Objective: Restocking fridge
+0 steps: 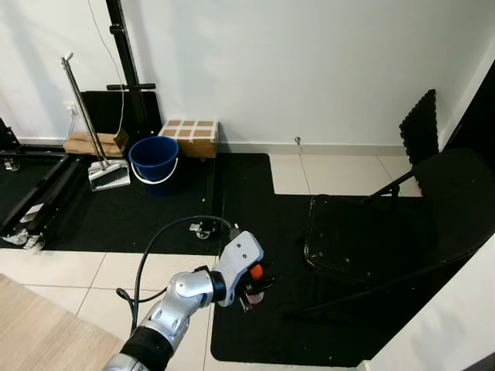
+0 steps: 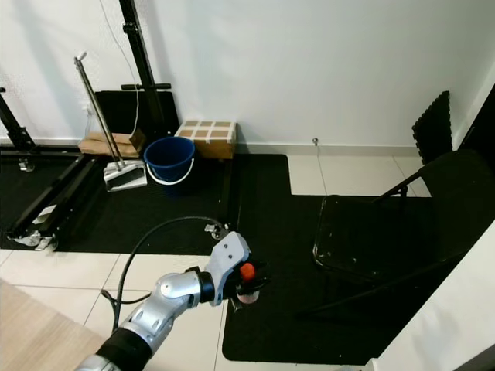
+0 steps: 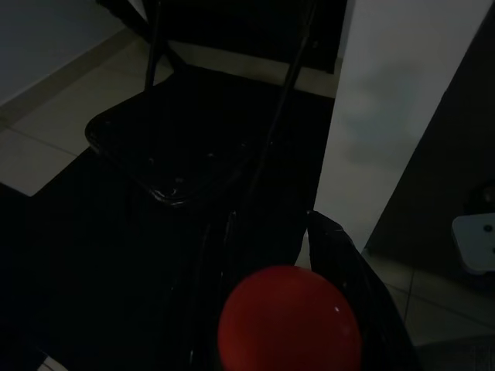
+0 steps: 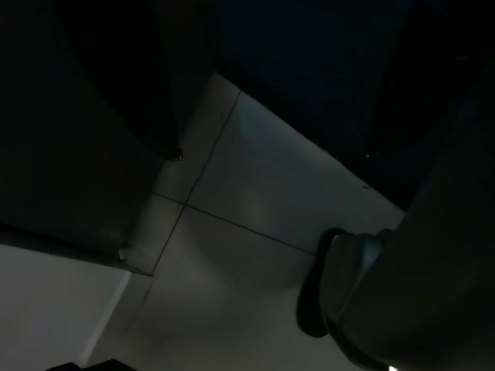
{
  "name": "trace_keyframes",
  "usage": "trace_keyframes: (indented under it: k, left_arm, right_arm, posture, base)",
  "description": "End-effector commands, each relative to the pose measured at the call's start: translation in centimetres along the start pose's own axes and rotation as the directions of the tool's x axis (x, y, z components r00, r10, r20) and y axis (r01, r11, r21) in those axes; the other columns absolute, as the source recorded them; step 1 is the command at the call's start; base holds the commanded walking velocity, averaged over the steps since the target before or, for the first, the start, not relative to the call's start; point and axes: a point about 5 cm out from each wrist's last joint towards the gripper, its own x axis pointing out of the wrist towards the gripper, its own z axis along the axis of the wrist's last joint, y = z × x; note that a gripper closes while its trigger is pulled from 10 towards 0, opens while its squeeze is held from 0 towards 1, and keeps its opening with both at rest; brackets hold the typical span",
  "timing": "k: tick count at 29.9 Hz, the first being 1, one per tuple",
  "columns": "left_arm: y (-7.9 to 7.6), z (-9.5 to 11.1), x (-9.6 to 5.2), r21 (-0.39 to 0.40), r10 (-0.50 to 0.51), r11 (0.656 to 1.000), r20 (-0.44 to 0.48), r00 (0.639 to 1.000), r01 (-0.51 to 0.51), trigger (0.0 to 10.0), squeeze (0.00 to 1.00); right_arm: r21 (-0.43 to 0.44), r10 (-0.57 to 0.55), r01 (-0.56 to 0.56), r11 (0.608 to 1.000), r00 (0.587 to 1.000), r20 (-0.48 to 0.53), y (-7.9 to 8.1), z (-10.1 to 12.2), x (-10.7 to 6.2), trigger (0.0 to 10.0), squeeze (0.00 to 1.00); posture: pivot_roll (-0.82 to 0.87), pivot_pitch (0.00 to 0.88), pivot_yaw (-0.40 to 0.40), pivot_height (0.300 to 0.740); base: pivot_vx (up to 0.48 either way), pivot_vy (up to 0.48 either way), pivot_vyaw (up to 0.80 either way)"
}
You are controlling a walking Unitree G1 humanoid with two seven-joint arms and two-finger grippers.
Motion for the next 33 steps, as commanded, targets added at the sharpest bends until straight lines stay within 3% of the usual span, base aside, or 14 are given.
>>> trace_keyframes:
  k: [1, 24, 33]
  left_arm:
    - [0.2, 0.3, 0.2, 0.018, 0.007, 1.000, 0.005, 1.000, -0.007, 10.0, 0.00]
    - [0.1, 0.3, 0.4, 0.005, 0.019, 1.000, 0.020, 1.000, -0.019, 10.0, 0.00]
    - [0.4, -1.4, 0.0, 0.000, 0.065, 0.998, -0.046, 0.997, -0.065, 10.0, 0.00]
  right_arm:
    - [-0.002, -0.007, 0.007, 1.000, 1.000, 0.012, -0.4, 0.3, 0.0, 10.0, 0.00]
    - [0.002, -0.004, 0.004, 1.000, 1.000, 0.007, -0.5, 0.3, -0.1, 10.0, 0.00]
    - [-0.001, -0.001, 0.001, 1.000, 1.000, -0.003, -0.4, 0.1, -0.1, 10.0, 0.00]
  posture:
    - [0.06, 0.000, -0.002, 0.740]
    - [0.05, 0.000, -0.003, 0.740]
    - [0.05, 0.000, -0.002, 0.740]
  base:
    - [0.000, -0.469, 0.00]
    - [0.000, -0.034, 0.00]
    - [0.000, 0.000, -0.80]
